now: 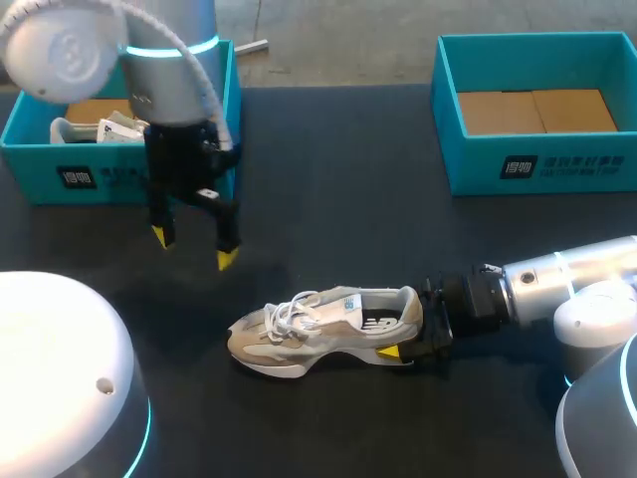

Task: Take the shoe out of the shoebox, open the shoe tongue, remove and reinsert the insole, then place the shoe into the shoebox

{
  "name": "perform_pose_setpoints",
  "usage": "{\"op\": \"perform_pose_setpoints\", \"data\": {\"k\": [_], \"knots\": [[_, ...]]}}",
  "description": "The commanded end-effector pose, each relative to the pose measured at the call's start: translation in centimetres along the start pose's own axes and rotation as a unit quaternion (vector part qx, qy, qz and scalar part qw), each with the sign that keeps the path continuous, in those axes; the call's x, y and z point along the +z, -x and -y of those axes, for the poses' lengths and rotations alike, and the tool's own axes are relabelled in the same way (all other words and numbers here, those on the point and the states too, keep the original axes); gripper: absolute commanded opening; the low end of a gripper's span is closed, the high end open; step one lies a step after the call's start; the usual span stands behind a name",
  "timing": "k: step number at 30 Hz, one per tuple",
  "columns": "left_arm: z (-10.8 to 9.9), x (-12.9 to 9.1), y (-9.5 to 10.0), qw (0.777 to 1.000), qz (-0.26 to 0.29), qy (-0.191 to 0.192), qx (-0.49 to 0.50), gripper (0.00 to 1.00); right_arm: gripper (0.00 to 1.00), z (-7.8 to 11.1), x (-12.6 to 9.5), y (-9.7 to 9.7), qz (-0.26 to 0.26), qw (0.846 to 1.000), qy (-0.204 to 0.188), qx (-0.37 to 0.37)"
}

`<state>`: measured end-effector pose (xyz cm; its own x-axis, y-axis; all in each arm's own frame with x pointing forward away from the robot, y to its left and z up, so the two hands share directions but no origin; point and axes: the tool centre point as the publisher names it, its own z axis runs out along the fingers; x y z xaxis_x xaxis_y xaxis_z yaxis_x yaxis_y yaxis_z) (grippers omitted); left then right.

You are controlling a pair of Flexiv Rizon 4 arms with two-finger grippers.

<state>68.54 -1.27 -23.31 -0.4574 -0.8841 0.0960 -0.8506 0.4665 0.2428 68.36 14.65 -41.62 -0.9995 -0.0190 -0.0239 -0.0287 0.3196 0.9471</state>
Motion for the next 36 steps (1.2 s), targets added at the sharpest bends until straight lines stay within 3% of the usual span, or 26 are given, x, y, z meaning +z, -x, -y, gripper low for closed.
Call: {"op": "perform_pose_setpoints", "data": {"k": [1, 12, 14, 22, 36], "knots": [[-0.3, 0.2, -0.3, 0.988, -0.009, -0.027, -0.150, 1.00, 0.00, -0.1, 0.2, 0.1, 0.000, 1.000, -0.003, 0.000], [-0.3, 0.2, -0.3, 0.988, -0.009, -0.027, -0.150, 1.00, 0.00, -0.1, 0.2, 0.1, 0.000, 1.000, -0.003, 0.000], [-0.3, 1.2, -2.1, 0.982, 0.001, -0.034, -0.184, 1.00, 0.00, -0.1, 0.2, 0.1, 0.000, 1.000, -0.003, 0.000], [0.4, 3.7, -7.0, 0.978, -0.012, -0.007, -0.210, 1.00, 0.00, -0.1, 0.2, 0.1, 0.000, 1.000, -0.003, 0.000], [2.6, 5.7, -13.3, 0.957, -0.018, -0.045, -0.286, 1.00, 0.00, -0.1, 0.2, 0.1, 0.000, 1.000, -0.003, 0.000]]}}
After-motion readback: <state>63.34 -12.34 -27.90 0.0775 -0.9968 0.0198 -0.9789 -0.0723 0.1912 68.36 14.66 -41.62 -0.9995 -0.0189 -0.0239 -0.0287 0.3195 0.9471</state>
